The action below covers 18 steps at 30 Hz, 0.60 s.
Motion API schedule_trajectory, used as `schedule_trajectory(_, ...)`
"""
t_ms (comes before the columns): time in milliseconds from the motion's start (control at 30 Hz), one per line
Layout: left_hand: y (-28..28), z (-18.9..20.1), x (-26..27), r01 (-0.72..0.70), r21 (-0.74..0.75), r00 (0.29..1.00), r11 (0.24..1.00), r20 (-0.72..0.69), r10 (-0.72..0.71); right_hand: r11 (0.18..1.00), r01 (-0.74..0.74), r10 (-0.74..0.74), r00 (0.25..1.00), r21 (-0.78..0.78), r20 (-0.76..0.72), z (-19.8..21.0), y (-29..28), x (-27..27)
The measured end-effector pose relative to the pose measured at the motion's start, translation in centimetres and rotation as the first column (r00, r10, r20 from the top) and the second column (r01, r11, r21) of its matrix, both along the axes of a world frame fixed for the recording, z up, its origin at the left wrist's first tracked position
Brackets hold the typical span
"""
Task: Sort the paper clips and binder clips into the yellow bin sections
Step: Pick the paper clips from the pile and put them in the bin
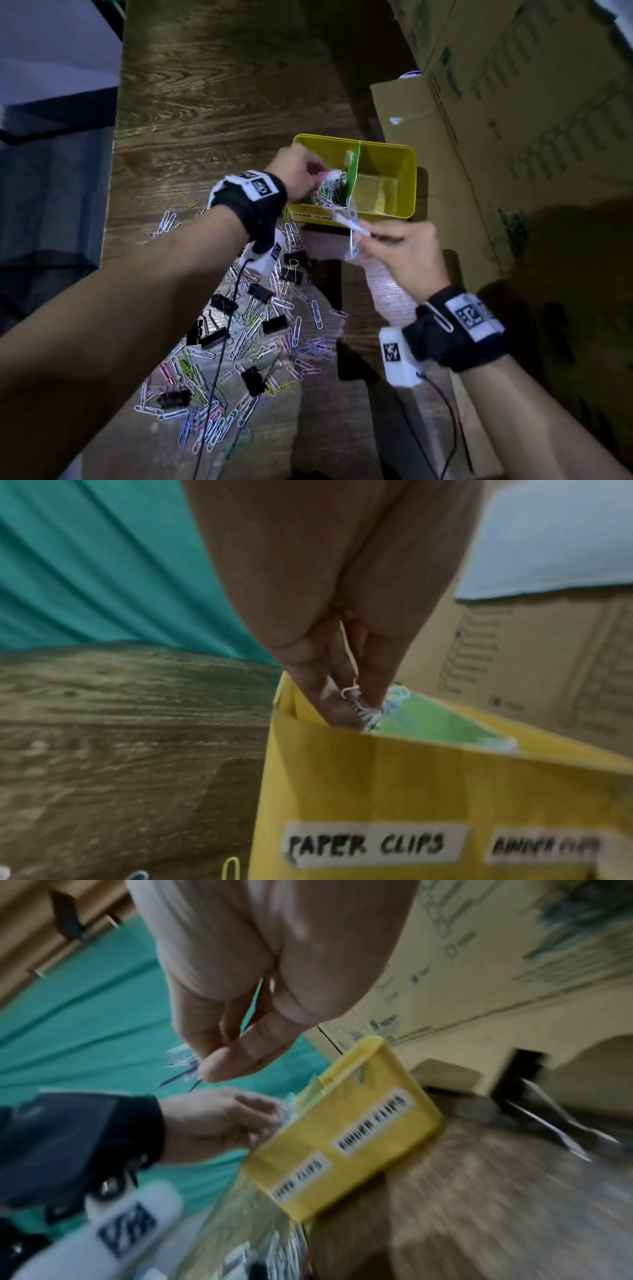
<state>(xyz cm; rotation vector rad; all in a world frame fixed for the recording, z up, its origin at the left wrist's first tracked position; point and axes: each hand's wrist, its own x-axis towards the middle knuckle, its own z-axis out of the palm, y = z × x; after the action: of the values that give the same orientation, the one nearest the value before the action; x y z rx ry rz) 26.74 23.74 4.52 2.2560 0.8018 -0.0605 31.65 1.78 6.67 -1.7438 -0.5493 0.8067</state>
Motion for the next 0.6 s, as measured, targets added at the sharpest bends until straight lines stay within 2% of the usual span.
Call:
schedule_trajectory(33, -0.1, -0.1, 0.2, 0.090, 0.085, 0.993, 0.992, -0.084, -0.083, 1.000, 0.004, -0.005, 0.999, 0.018, 0.038, 0.6, 1.0, 0.8)
schedule_trajectory(100, -0.6, -0.2, 0.2, 0.168, 0.125, 0.979, 0.978, -0.141, -0.150, 1.000, 0.001, -0.003, 0.993, 0.022, 0.117, 1.4, 3.1, 2.4)
schedule_trajectory(133, -1.0, -0.3, -0.1, 0.157, 0.135, 0.983, 0.978, -0.113, -0.143, 1.000, -0.007, 0.005, 0.987, 0.012, 0.160, 1.4, 4.3, 3.3)
schedule_trajectory(200, -1.9, 0.0, -1.3, 0.051, 0.139, 0.997, 0.989, 0.042, -0.057, 0.999, -0.024, 0.032, 0.968, -0.034, 0.247, 1.3, 6.7, 4.8)
schedule_trajectory(300, -3.8, 0.0, -4.4, -0.121, 0.077, 0.961, 0.990, 0.260, 0.097, 0.983, -0.056, 0.119, 0.922, -0.177, 0.367, 0.1, 10.1, 6.0)
schedule_trajectory(400, -6.2, -0.9, -7.6, -0.064, 0.174, 0.950, 0.983, 0.312, 0.007, 0.936, -0.092, 0.253, 0.848, -0.341, 0.465, -0.9, 12.2, 5.9)
schedule_trajectory(500, -9.2, -2.5, -10.3, 0.175, 0.181, 0.972, 0.968, 0.126, -0.199, 0.860, -0.156, 0.410, 0.777, -0.485, 0.478, -1.6, 12.7, 4.9)
schedule_trajectory(600, -12.5, -4.8, -12.1, 0.434, 0.195, 0.901, 0.880, -0.113, -0.419, 0.812, -0.243, 0.511, 0.737, -0.531, 0.443, -1.6, 11.7, 3.5)
